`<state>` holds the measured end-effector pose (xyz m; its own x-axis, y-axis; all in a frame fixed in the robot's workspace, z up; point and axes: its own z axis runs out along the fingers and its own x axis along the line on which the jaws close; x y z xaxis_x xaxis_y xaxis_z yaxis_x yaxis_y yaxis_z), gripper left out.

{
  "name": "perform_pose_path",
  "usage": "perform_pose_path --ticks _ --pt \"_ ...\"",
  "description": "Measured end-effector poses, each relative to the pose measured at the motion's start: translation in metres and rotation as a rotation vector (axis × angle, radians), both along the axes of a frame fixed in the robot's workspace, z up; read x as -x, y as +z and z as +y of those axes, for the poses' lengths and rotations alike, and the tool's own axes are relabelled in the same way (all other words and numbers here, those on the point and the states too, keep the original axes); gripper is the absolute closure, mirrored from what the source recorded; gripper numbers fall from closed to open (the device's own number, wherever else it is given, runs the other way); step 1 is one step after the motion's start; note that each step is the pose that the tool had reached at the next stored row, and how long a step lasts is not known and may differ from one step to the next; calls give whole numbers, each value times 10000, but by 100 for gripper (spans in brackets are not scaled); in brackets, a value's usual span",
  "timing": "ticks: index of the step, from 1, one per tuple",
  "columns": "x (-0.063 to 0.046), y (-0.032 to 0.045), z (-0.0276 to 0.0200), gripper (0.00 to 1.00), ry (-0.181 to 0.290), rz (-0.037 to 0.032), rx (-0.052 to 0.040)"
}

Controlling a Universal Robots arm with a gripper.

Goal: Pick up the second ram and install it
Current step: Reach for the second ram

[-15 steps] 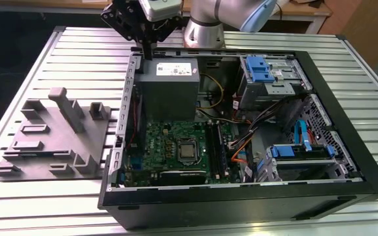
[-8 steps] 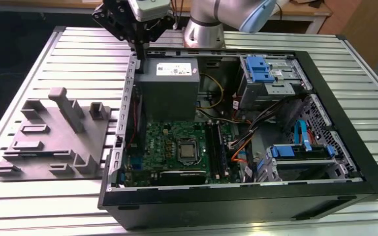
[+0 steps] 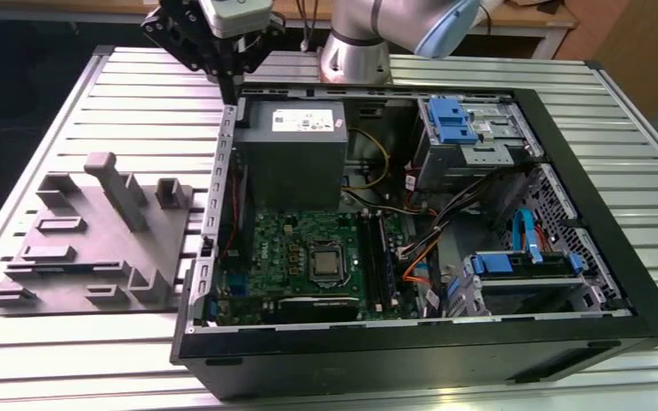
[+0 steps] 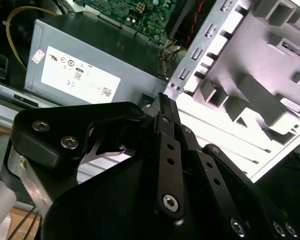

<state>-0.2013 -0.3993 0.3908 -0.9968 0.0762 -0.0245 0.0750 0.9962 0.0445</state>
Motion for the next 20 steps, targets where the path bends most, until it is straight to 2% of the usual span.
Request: perform_pose_path --ticks 20 --pt "502 -35 -1 90 -1 -1 1"
